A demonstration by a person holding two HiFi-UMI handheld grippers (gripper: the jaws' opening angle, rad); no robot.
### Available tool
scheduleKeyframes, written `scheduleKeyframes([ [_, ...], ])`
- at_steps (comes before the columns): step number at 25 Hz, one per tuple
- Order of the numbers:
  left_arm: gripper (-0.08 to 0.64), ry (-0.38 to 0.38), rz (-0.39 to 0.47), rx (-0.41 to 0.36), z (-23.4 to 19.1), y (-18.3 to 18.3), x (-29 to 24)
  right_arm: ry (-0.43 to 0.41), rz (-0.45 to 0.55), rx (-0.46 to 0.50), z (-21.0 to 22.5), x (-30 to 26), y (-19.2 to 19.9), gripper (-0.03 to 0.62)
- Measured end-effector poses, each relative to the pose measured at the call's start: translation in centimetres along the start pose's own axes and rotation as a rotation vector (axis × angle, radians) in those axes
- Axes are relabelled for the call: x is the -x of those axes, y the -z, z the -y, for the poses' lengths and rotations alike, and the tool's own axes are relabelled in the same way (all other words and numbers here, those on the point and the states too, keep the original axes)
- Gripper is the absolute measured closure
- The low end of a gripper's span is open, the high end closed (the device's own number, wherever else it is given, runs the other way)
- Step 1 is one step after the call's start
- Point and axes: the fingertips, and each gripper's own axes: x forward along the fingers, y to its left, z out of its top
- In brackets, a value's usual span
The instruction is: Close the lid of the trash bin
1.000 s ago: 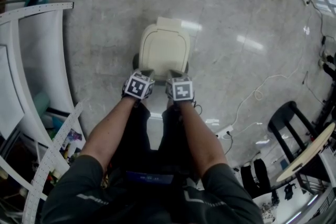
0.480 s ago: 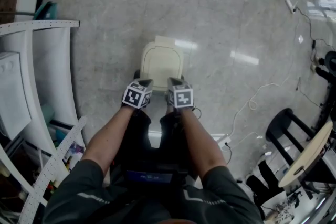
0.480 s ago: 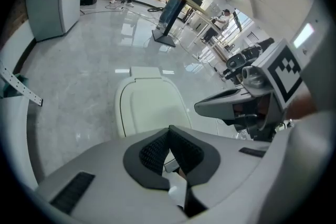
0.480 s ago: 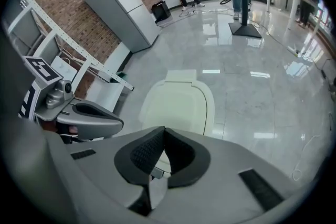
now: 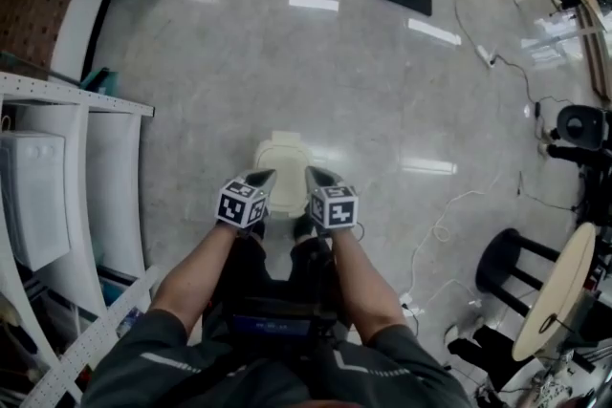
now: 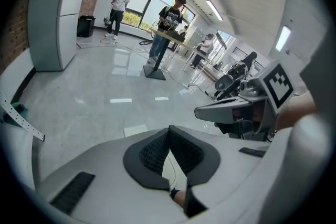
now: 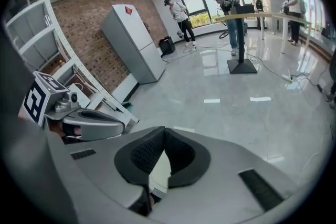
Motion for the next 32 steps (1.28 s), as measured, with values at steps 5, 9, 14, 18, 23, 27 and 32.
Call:
scheduleKeyframes([
  [5, 0.568, 0.003, 0.128, -0.004, 1.4, -5.3, 4.0, -0.025, 0.112, 0.047, -1.6, 4.2, -5.6, 0.581],
  [9, 0.568, -0.009, 0.22, -0.022, 2.1, -9.0, 7.7, -0.042, 0.186, 0.087, -3.1, 7.6, -9.5, 0.581],
  [14, 0.568, -0.008, 0.329, -0.082, 3.5, -13.3, 12.7, -0.069, 0.282, 0.149, -5.8, 11.7, -13.6, 0.581],
  [18, 0.568, 0.006, 0.427, -0.114, 5.1, -16.2, 16.5, -0.092, 0.348, 0.175, -7.6, 14.6, -15.6, 0.581],
  [23, 0.568, 0.012, 0.507, -0.167, 6.3, -18.9, 20.5, -0.118, 0.416, 0.217, -9.5, 18.1, -17.9, 0.581],
  [27, 0.568, 0.015, 0.551, -0.195, 7.5, -20.8, 22.5, -0.14, 0.495, 0.219, -9.8, 21.8, -20.1, 0.581],
  [32, 0.568, 0.032, 0.594, -0.25, 9.1, -22.9, 25.1, -0.145, 0.572, 0.261, -11.1, 25.5, -22.7, 0.583],
])
